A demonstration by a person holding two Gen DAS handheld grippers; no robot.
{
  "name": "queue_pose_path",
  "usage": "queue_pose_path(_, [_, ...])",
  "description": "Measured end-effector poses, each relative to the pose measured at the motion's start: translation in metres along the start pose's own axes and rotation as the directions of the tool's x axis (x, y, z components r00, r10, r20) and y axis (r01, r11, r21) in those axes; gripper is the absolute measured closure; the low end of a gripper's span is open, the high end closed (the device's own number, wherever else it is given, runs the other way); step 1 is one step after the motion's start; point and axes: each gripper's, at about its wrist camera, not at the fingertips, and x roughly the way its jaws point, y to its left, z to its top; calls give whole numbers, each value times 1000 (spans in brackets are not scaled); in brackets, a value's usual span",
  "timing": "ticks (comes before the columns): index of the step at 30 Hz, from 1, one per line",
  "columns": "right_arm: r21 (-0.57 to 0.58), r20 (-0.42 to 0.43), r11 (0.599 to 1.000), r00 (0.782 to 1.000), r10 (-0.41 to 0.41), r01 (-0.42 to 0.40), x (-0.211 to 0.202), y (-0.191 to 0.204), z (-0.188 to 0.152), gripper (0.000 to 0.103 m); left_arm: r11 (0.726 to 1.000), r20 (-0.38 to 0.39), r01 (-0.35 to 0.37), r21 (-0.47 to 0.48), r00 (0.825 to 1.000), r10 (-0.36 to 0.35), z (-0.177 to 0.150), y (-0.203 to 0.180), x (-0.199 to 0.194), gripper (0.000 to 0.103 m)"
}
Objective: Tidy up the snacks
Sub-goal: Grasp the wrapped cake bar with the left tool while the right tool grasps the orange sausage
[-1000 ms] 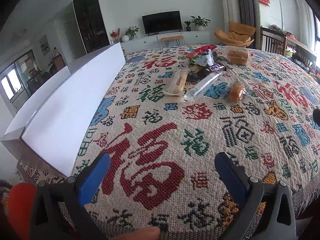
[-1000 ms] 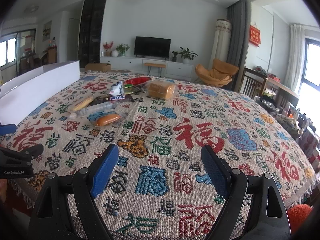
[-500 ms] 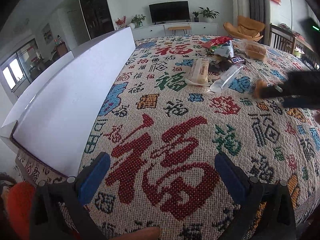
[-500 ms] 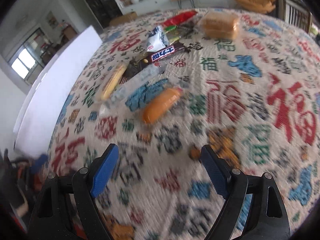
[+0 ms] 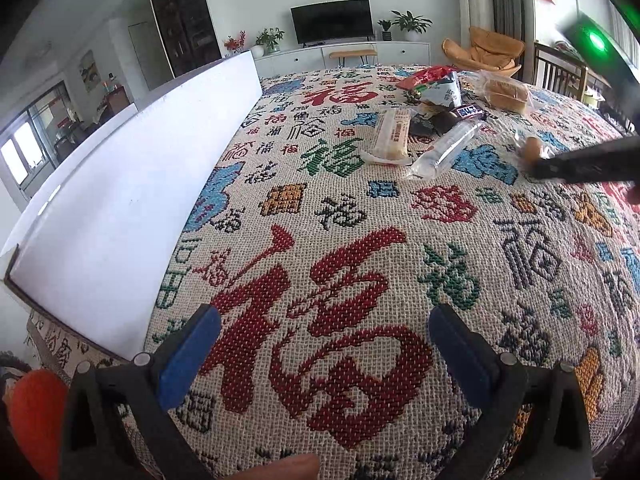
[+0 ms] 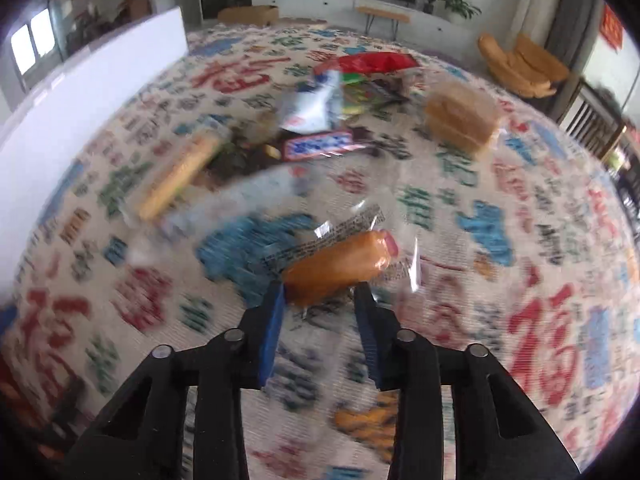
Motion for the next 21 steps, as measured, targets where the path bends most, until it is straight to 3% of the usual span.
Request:
queue_pose_path(2, [-5,-3,999,999,-36,36,0,-24,-7,67,1000,0,7,-10,1000,-7,0,1,1,0])
queue_pose_path(3, [7,-1,999,999,-42,42,-3,-36,-14,54,1000,-2,12,-18,1000,-12,0,2,2,0])
queue_pose_path(4, [34,4,999,999,-43,43,-3,-51,-20,32,999,-6,20,-31,1000,-20,0,4,4,0])
queue_pose_path(5, [63,9,997,999,-38,37,-4,-63,-25,28,998,-12,32,-48,999,-32,0,6,5,0])
queue_pose_path(8, [170,53,984,998,39,-47,-2,-91,-38,27,990,-34,83,-114,996,-88,-1,16,10,0])
queue_pose_path(12, [223,130,974,991,1,-30,-4,-94,-50,27,991,-38,99,-88,994,-103,-1,18,11,0])
queue_pose_path(16, [228,127,973,992,-6,-23,-7,-94,-51,25,988,-132,135,-75,981,-144,10,21,13,0])
queue_pose_path(19, [229,120,973,993,-24,-4,-3,-92,-48,24,961,-79,254,-105,962,-263,41,27,10,1])
queue_pose_path(21, [231,116,973,993,-34,6,-3,-92,-50,22,957,-59,280,-78,957,-285,78,25,13,1])
